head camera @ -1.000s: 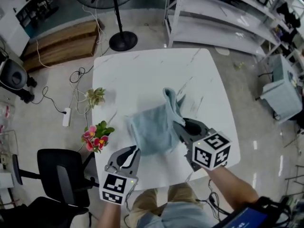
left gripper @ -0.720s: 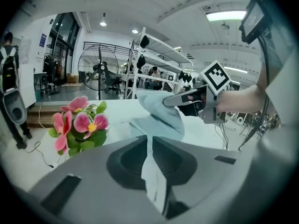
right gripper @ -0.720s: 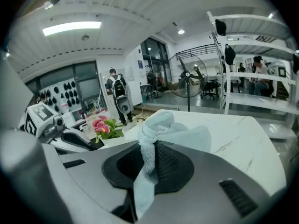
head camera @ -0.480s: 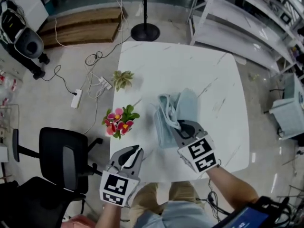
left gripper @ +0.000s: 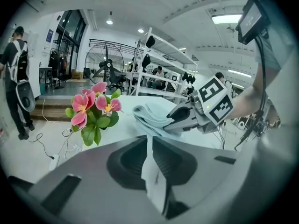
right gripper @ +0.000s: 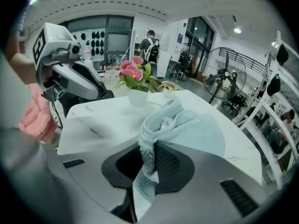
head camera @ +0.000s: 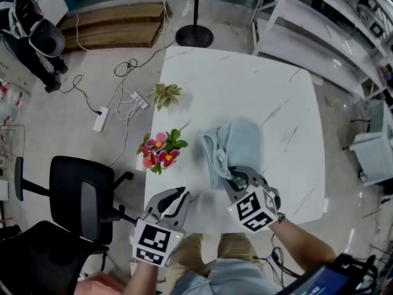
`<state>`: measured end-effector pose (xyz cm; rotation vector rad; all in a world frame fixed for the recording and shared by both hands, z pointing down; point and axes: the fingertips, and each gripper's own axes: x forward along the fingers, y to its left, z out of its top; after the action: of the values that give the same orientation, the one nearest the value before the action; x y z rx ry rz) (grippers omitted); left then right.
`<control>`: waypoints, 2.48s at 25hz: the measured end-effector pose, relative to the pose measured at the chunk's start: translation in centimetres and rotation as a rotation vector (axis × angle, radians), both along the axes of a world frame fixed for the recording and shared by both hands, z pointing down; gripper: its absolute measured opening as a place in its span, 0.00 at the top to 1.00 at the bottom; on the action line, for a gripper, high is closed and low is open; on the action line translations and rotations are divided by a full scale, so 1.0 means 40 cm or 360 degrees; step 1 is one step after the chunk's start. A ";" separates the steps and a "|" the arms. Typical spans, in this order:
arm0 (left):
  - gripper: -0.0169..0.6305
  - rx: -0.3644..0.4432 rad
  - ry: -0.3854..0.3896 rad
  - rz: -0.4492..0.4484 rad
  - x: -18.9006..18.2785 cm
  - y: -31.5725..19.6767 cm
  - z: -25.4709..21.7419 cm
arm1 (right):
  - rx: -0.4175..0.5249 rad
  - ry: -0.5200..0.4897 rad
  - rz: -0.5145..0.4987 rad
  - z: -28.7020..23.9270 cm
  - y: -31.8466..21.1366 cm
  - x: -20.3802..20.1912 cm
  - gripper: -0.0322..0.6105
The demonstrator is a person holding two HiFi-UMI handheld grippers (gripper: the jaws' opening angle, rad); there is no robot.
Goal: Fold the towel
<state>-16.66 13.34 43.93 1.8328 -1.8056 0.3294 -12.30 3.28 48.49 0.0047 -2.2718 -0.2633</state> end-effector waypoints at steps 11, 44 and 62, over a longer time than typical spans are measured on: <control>0.91 -0.0010 0.0036 0.0037 0.036 -0.044 0.026 | 0.0003 -0.0006 -0.0131 0.010 0.035 -0.008 0.80; 0.86 -0.0073 0.0292 -0.0280 -0.011 -0.272 0.116 | -0.0486 -0.0084 -0.0846 -0.115 0.136 0.071 0.66; 0.84 -0.0037 0.0244 -0.0444 -0.084 -0.308 0.066 | -0.0724 0.0104 -0.1366 -0.121 -0.221 -0.168 0.55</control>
<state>-20.02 1.03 46.57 1.5199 -1.9076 0.1013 -19.00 -5.56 43.65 -1.2035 -2.0954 -0.1706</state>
